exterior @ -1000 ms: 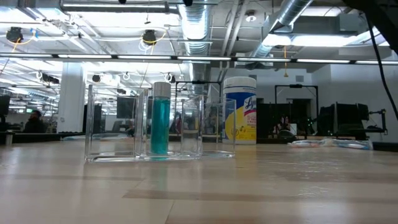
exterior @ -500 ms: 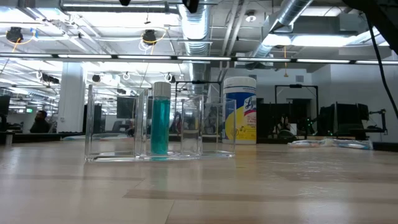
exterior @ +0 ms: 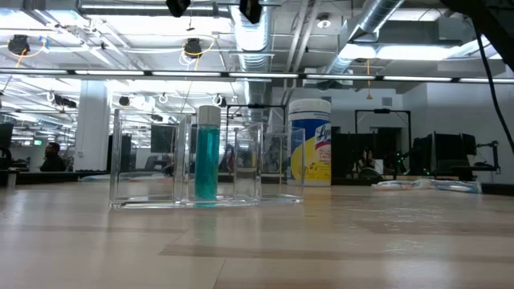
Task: Pick & Place toothbrushing station
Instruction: Put the blue mouthwash into the transparent organizer
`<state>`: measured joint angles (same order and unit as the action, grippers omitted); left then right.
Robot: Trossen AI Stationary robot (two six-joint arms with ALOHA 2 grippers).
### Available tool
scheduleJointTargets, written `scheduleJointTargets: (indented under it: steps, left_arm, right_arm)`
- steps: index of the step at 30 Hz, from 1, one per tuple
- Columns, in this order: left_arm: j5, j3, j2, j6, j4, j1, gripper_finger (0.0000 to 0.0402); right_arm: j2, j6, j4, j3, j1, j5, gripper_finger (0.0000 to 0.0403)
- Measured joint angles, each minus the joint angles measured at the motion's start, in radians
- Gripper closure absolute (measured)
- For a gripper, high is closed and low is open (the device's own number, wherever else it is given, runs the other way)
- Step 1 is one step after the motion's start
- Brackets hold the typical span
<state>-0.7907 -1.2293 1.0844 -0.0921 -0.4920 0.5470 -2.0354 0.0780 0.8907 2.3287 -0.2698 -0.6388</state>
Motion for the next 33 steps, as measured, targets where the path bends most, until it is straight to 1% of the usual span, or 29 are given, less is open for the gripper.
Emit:
scheduleJointTargets:
  steps: [5, 8, 10, 14, 19, 22, 33]
  left_arm:
    - [0.065, -0.007, 0.003, -0.007, -0.006, -0.014, 0.0245]
    - [0.073, -0.038, 0.016, -0.010, 0.006, -0.013, 0.0245]
    - [0.077, -0.057, 0.025, -0.009, 0.001, -0.014, 0.0245]
    - [0.079, -0.079, 0.032, 0.004, -0.008, -0.007, 0.0245]
    - [0.094, -0.078, 0.032, 0.057, -0.124, 0.018, 0.0245]
    - [0.094, -0.078, 0.031, 0.058, -0.120, 0.024, 0.0245]
    - [0.086, -0.079, 0.037, 0.061, -0.131, 0.024, 0.0245]
  right_arm:
    - [-0.024, 0.000, -0.009, 0.001, -0.006, -0.013, 0.0348]
    - [-0.047, 0.000, -0.016, 0.001, -0.004, -0.018, 0.0348]
    - [-0.052, 0.000, 0.002, -0.001, 0.001, -0.019, 0.0348]
    - [-0.049, 0.010, -0.050, 0.000, 0.003, -0.018, 0.0348]
    - [-0.041, 0.020, -0.027, 0.000, -0.022, -0.017, 0.0348]
    - [-0.040, 0.004, 0.000, 0.000, -0.031, -0.016, 0.0348]
    - [-0.039, -0.007, -0.012, 0.000, -0.030, -0.019, 0.0348]
